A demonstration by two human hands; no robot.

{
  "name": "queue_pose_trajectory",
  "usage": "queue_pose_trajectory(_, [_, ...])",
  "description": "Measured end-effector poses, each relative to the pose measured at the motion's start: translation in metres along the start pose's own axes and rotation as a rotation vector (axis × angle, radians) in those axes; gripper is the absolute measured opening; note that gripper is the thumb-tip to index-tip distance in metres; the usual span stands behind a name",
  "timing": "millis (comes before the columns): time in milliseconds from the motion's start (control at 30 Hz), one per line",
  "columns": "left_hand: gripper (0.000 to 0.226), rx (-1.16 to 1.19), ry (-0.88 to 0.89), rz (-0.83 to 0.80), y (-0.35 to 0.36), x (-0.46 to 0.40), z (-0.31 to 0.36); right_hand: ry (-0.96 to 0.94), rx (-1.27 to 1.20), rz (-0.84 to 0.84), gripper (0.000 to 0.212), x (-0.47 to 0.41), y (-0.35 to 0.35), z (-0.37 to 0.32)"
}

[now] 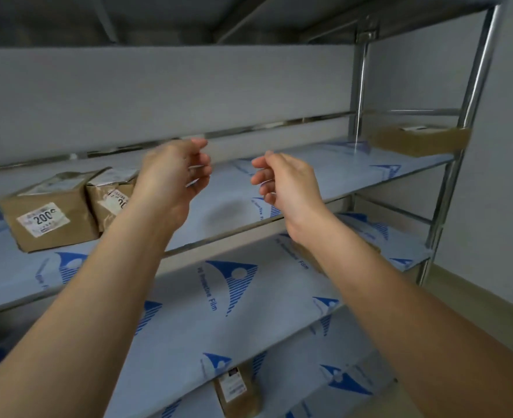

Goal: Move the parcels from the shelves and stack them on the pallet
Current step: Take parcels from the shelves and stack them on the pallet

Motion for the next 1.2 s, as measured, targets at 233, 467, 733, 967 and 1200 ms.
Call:
queue_pose_trajectory(233, [0.023, -0.264, 0.359, 0.307, -0.036, -0.049, 0.010, 0.029, -0.021, -0.130, 0.026, -0.060, 0.052, 0.014])
queue_pose_trajectory(467, [0.024, -0.582, 0.591, 0.677, -0.111, -0.069, 0.014, 0.154, -0.086, -0.359, 0.029, -0.078, 0.136, 0.047])
queue_pose_trajectory(733, [0.057, -0.687, 0.514, 1.044, -0.164, -0.062, -0.016, 0.130, -0.029, -0.268, 0.015, -0.090, 0.187, 0.089])
queue_pose_trajectory(967, [0.065, -0.459, 0.408, 1.142, -0.179, -0.082, -0.025, -0.034, 0.253, -0.472, 0.081, -0.082, 0.183, 0.088])
queue_pose_trajectory(1200, [0.088, -0.321, 0.264, 1.081, -0.200, -0.090, -0.025, -0.091, 0.336, -0.443, 0.065, -0.085, 0.189, 0.094])
Point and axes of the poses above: each hand's wrist, its own x-axis away from the middle knuckle, its own y-axis out of the palm, z = x × y, the point moved 1 cm from there along -x, towards the middle knuckle, and after that the axes turned 8 degrees about x, right-handed, at the moved point
